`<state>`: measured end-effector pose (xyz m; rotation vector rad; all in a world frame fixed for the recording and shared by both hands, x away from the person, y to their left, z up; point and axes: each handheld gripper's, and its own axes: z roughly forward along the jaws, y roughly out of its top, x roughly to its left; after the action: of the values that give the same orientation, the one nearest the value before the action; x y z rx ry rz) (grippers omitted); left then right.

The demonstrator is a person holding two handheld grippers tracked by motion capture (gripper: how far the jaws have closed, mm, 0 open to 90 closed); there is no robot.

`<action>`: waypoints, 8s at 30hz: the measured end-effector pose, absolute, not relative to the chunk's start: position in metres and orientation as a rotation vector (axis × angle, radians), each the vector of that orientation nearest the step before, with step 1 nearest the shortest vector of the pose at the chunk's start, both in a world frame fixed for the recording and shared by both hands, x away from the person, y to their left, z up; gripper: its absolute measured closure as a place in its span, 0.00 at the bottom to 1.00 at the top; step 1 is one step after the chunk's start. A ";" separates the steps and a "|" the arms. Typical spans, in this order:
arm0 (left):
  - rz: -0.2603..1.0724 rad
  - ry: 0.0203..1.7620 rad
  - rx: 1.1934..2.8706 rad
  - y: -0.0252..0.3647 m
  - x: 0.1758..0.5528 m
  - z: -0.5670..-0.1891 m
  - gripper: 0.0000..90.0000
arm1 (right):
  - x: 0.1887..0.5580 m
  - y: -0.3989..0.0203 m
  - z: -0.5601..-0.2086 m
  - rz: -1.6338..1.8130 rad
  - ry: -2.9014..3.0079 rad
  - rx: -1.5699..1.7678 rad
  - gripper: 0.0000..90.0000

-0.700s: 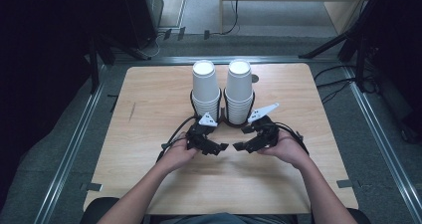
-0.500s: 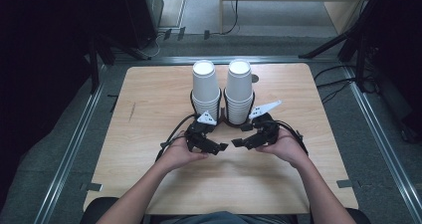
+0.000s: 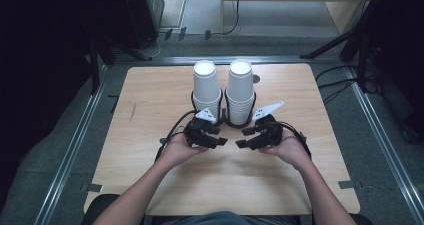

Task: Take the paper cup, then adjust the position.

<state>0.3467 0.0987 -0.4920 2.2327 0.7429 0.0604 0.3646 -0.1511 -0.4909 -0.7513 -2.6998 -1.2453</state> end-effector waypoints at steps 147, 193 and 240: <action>0.232 1.009 2.157 0.054 0.396 -0.427 0.95 | 0.447 -0.109 -0.240 -1.224 -3.024 -0.929 0.28; 0.019 0.689 2.221 0.088 0.357 -0.432 0.45 | 0.363 -0.189 -0.333 -1.220 -2.919 -0.759 0.28; -0.112 0.488 2.264 0.112 0.340 -0.483 0.01 | 0.351 -0.160 -0.452 -1.272 -2.789 -0.568 0.28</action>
<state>0.3395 0.1124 -0.4833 2.2636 0.4878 -0.1117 0.3505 -0.1601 -0.4515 -0.5677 -2.7890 -1.2719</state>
